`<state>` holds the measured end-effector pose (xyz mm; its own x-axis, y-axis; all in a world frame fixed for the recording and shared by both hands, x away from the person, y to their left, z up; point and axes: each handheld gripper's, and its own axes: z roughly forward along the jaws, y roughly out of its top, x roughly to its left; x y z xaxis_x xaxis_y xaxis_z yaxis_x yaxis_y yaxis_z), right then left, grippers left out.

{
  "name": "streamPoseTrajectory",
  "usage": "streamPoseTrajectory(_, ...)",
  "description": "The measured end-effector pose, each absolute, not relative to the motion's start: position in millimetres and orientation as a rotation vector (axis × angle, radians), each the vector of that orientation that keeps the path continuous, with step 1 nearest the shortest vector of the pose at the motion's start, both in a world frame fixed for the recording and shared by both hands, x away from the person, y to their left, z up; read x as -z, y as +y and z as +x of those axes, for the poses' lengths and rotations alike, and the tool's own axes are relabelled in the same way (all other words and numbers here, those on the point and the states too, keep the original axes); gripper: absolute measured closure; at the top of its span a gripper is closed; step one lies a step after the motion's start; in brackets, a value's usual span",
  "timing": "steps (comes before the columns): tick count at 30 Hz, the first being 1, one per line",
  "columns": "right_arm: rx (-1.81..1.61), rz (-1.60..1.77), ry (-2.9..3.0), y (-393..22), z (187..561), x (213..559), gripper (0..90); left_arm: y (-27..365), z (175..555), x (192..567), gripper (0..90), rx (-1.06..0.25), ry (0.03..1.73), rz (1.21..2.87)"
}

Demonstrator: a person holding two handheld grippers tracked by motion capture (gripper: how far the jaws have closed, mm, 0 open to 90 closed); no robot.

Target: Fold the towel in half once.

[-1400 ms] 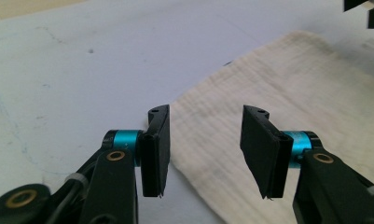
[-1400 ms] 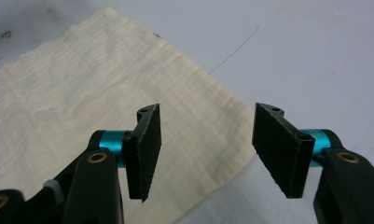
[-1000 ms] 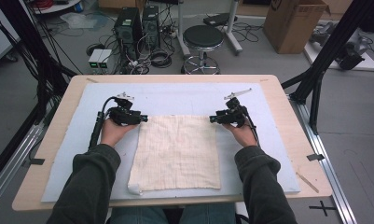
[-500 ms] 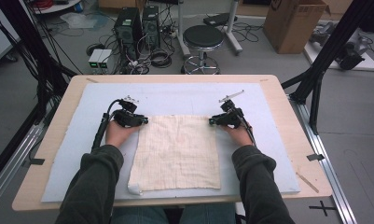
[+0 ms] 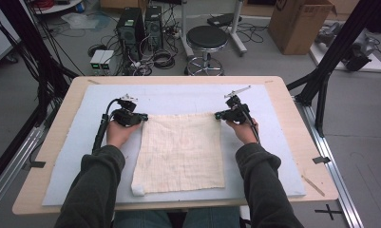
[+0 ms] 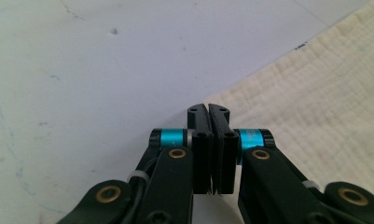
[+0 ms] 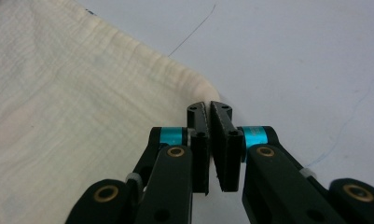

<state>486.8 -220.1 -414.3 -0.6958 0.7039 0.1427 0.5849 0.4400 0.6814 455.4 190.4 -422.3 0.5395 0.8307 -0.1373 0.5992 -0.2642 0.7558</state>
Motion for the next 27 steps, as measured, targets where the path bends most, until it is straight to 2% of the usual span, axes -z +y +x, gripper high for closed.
streamPoseTrajectory(10,-1.129,1.111,2.458,-220,490,392,86.1,193,463,387,87.8,-0.433,1.125,1.912)
streamPoseTrajectory(27,-1.291,1.096,2.483,-223,480,389,86.2,204,448,390,87.8,-0.376,1.089,1.869)
